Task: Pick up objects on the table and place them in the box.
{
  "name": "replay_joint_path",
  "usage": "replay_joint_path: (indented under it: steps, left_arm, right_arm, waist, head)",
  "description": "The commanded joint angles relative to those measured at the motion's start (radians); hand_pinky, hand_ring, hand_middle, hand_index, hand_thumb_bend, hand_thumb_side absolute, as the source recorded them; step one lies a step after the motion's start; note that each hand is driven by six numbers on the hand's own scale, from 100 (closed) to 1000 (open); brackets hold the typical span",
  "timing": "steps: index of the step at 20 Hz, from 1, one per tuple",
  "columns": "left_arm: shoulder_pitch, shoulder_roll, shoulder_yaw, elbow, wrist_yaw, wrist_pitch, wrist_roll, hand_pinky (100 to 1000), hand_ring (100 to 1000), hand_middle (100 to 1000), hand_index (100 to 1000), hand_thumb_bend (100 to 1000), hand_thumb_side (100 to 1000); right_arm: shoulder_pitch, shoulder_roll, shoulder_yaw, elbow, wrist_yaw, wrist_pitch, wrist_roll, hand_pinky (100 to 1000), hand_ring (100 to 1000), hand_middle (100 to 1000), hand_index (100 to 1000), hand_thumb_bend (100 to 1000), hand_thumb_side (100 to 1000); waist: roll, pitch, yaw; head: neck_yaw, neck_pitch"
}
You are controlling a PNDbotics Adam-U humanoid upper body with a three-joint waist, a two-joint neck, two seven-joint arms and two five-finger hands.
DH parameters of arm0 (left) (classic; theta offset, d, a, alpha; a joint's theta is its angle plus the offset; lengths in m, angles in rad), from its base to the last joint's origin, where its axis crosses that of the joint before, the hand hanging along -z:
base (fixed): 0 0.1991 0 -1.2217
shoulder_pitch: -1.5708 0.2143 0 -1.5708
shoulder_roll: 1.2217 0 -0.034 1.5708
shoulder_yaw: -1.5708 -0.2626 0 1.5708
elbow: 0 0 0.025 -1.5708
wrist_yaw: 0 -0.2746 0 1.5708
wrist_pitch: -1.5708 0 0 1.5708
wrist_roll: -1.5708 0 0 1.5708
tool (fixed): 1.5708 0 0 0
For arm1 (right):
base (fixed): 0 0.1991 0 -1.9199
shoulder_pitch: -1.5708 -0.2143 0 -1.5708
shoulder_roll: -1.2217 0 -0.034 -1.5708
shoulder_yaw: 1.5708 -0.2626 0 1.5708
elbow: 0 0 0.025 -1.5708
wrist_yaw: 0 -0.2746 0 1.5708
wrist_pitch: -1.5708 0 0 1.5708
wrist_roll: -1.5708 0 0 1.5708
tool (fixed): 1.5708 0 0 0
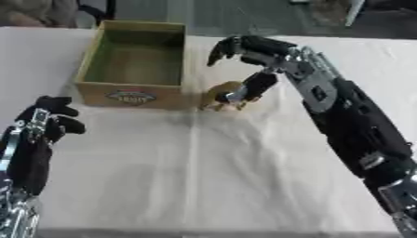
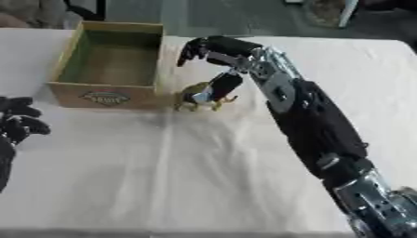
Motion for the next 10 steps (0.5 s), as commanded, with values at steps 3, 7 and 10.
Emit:
replay_joint_path:
  steps: [3,7,10]
  left_arm:
    - [-0.006,0.013,-0.003,-0.017,0.003,0.000,-0.004,576,511,535,707,100,723]
    - [-0.006,0.012,-0.004,-0.017,0.003,0.000,-0.005,576,511,535,707,100,723]
    - [-0.007,0.012,-0.005,-0.018,0.003,0.000,-0.006,576,511,535,707,100,722]
  right_arm:
    - [-0.039,0.007,-0.029,0.074,0.089,-0.009,-0.055,773,813,766,805,439,490]
    - [-0.050,0.015,-0.038,0.117,0.138,-0.014,-0.085,776,812,761,805,444,509]
    - [-0.054,0.021,-0.041,0.142,0.181,-0.016,-0.104,781,815,762,804,451,526]
  waist:
    - [0.006,-0.020,0.000]
    - [0.008,-0.020,0.000]
    - [0.010,-0.021,0.000]
  head:
    - [0.000,0.001]
    - [-0.001,0.002]
    - [-0.002,0.002]
